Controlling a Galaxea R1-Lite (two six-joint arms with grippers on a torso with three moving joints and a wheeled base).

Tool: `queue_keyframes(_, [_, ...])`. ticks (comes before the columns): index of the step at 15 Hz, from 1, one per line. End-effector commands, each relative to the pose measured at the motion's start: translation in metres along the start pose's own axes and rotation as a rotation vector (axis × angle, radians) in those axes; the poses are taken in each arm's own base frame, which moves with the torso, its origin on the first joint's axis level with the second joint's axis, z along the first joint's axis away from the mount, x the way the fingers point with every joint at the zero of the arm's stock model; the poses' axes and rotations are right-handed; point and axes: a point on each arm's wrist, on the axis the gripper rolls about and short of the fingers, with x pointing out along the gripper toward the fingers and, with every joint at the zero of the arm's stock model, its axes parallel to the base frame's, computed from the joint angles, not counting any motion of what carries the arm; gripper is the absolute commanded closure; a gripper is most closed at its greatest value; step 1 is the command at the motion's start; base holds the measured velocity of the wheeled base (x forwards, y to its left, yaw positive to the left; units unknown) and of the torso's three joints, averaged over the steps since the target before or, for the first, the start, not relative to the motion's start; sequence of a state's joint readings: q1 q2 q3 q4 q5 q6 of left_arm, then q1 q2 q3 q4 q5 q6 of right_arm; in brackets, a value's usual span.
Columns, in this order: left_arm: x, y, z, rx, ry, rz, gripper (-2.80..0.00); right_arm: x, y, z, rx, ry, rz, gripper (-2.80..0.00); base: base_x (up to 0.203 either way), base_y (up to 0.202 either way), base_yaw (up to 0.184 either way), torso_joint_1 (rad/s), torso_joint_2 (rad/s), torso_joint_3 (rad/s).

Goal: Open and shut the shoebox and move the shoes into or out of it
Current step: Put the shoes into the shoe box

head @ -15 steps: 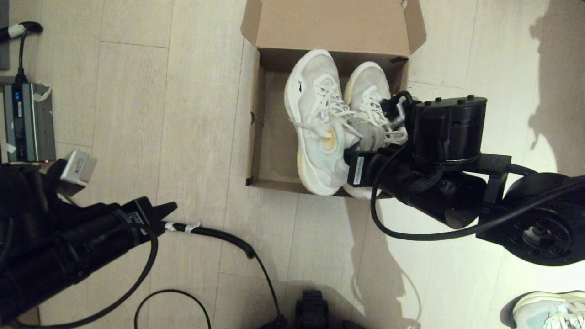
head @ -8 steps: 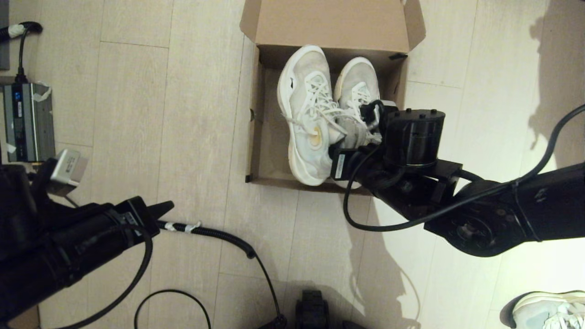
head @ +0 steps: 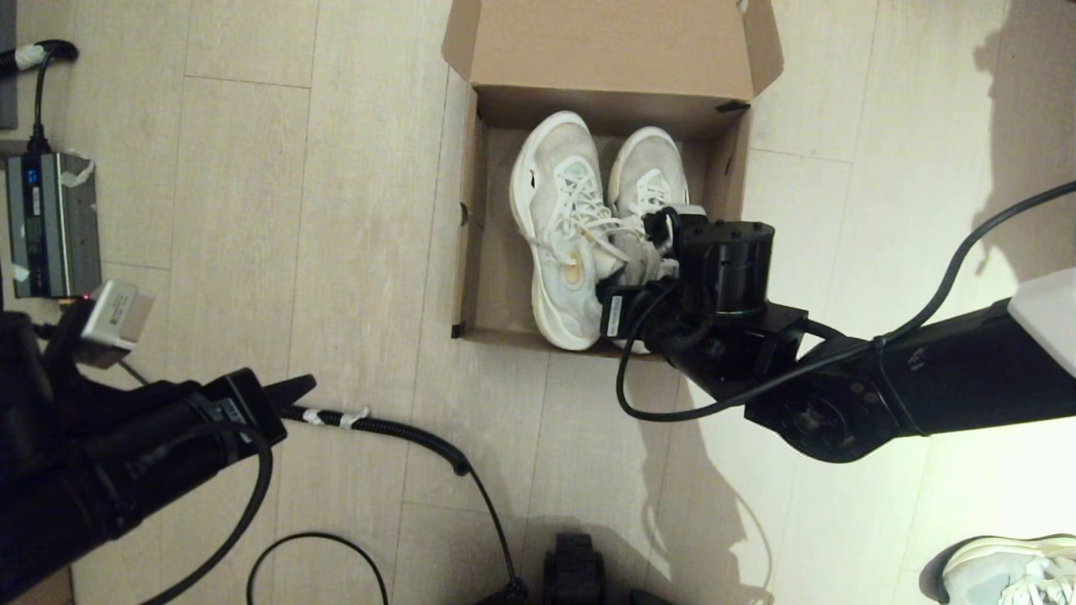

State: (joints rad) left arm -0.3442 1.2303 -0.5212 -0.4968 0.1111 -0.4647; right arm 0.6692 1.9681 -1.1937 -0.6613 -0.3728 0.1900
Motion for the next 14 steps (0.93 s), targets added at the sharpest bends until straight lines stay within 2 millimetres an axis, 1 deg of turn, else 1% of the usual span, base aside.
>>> queue_keyframes(1, [0.002,-0.002,0.001,-0.001,-0.001,-0.008,0.00,-0.003,-0.003,-0.002,-0.005,0.007,-0.007,0.00,0.000,0.000,0.000,0.000,0.00,0.000])
queue_keyframes(2, [0.002,-0.006,0.002,0.003,0.000,-0.023,0.00,-0.002,-0.003,-0.003,-0.006,0.012,-0.007,-2.80,0.000,0.000,0.000,0.000,0.00,0.000])
queue_keyframes(5, [0.005,-0.016,0.006,0.015,0.008,-0.058,0.00,-0.004,-0.003,-0.002,-0.001,0.009,0.000,-2.80,0.000,0.000,0.000,0.000,0.00,0.000])
queue_keyframes(7, [0.008,-0.025,0.003,0.025,0.031,-0.092,0.00,-0.009,-0.003,0.006,0.006,-0.005,-0.001,-2.80,0.000,0.000,0.000,0.000,0.00,0.000])
queue_keyframes(9, [0.013,-0.039,-0.001,0.049,0.066,-0.140,0.00,-0.020,-0.006,0.016,0.015,-0.021,-0.002,-2.80,0.000,0.000,0.000,0.000,0.00,0.000])
queue_keyframes(11, [0.025,-0.053,-0.003,0.072,0.106,-0.170,0.00,-0.039,-0.012,0.022,0.005,0.007,-0.014,-2.80,0.000,0.000,0.000,0.000,0.00,0.000])
queue_keyframes(12, [0.036,-0.058,-0.004,0.077,0.121,-0.171,0.00,-0.047,-0.017,0.021,-0.003,0.028,-0.026,-2.80,0.000,0.000,0.000,0.000,0.00,0.000])
queue_keyframes(13, [0.046,-0.062,-0.006,0.082,0.133,-0.169,0.00,-0.051,-0.021,0.018,-0.011,0.042,-0.047,-2.80,0.000,0.000,0.000,0.000,0.00,0.000])
queue_keyframes(14, [0.058,-0.066,-0.008,0.086,0.146,-0.165,0.00,-0.052,-0.024,0.014,-0.021,0.056,-0.067,0.00,0.000,0.000,0.000,0.000,0.00,0.000])
